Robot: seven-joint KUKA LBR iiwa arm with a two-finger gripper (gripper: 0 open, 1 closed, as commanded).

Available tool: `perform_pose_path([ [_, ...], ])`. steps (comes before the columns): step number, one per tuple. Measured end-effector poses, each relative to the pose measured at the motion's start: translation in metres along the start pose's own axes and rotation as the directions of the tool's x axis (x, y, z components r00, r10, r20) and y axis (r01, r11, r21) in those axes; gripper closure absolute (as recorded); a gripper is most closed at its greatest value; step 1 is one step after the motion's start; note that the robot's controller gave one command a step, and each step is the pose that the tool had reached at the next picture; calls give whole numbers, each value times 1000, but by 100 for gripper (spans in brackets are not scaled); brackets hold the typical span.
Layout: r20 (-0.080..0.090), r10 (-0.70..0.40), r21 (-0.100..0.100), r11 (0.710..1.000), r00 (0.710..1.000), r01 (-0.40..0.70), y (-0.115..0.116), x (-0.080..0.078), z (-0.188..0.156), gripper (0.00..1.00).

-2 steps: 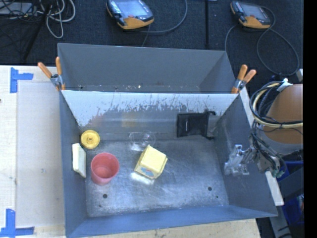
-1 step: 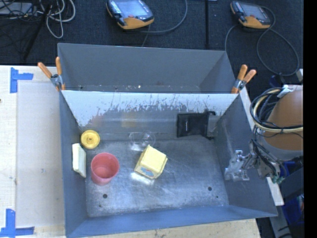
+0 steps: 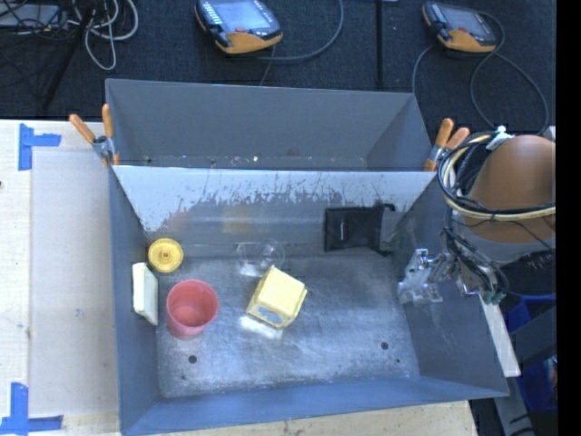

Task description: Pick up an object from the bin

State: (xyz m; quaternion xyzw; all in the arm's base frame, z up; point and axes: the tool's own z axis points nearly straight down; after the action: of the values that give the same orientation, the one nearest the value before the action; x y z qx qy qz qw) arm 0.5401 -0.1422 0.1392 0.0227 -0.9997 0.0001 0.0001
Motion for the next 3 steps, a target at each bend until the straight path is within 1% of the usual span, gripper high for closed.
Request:
perform_pose_path([
  [1,1,-36,0,999,999,36,48,-30,-12,100],
  [2,4,-77,-6,997,997,77,63,-44,-10,100],
  [3,-4,-172,-3,985,985,172,72,48,-5,0],
])
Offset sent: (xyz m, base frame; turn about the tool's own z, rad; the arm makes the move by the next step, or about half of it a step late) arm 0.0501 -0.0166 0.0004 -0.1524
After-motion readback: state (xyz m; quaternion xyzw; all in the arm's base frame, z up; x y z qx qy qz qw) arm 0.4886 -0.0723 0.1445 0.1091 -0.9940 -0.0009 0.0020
